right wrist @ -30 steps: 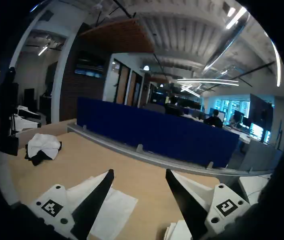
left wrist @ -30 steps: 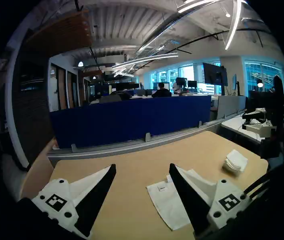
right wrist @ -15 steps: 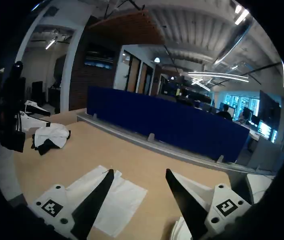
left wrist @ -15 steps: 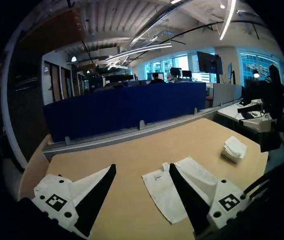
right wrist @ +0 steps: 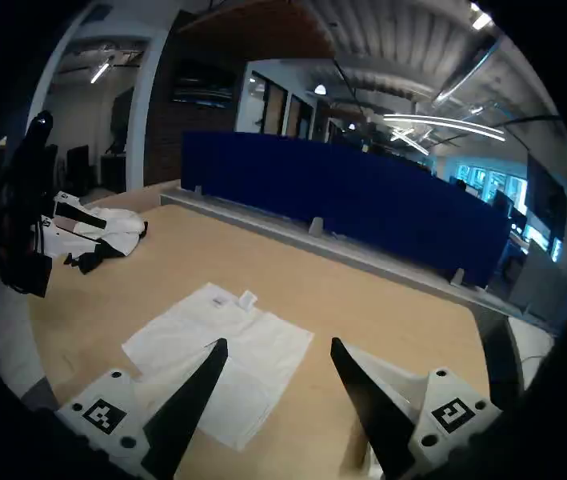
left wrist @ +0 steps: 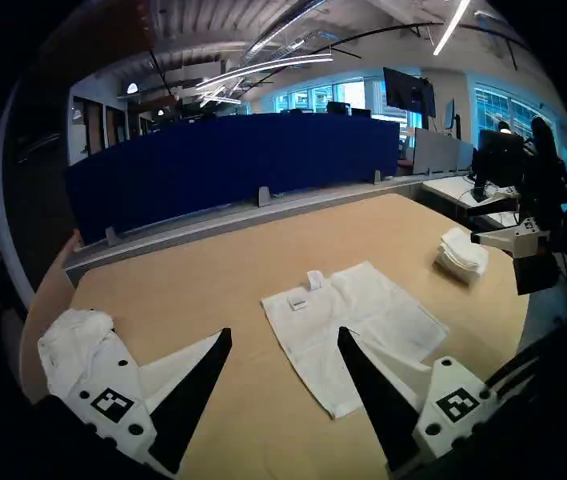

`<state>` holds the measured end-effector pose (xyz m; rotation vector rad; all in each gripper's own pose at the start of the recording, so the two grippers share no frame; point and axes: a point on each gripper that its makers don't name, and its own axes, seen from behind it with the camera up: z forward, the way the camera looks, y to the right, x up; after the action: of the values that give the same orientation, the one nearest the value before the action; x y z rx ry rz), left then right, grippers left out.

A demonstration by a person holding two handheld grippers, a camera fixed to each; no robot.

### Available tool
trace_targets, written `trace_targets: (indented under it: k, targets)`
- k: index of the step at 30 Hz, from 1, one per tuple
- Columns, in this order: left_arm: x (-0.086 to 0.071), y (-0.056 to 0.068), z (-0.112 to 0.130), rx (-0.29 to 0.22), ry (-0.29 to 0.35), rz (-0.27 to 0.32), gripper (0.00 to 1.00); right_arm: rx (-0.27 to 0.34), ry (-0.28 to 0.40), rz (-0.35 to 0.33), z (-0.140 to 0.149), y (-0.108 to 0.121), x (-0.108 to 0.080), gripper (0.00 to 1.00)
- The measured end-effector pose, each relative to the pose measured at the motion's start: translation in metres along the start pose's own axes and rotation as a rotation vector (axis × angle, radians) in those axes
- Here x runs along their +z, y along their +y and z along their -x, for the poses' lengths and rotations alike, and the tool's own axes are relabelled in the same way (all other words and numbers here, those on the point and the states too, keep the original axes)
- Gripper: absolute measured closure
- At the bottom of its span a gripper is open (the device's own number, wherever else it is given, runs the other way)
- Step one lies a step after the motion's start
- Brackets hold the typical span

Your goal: Fold towel

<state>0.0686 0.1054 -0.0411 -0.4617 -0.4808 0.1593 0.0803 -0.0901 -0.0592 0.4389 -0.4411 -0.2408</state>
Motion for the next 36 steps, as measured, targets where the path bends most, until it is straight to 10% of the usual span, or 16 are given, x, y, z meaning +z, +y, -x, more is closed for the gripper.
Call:
trace_targets:
  k: [36]
  targets:
    - [0.055,0.063,0.171,0.062,-0.326,0.164,0.01,-0.001,-0.321,-0.102,0.188,-0.042,0.036,0.01]
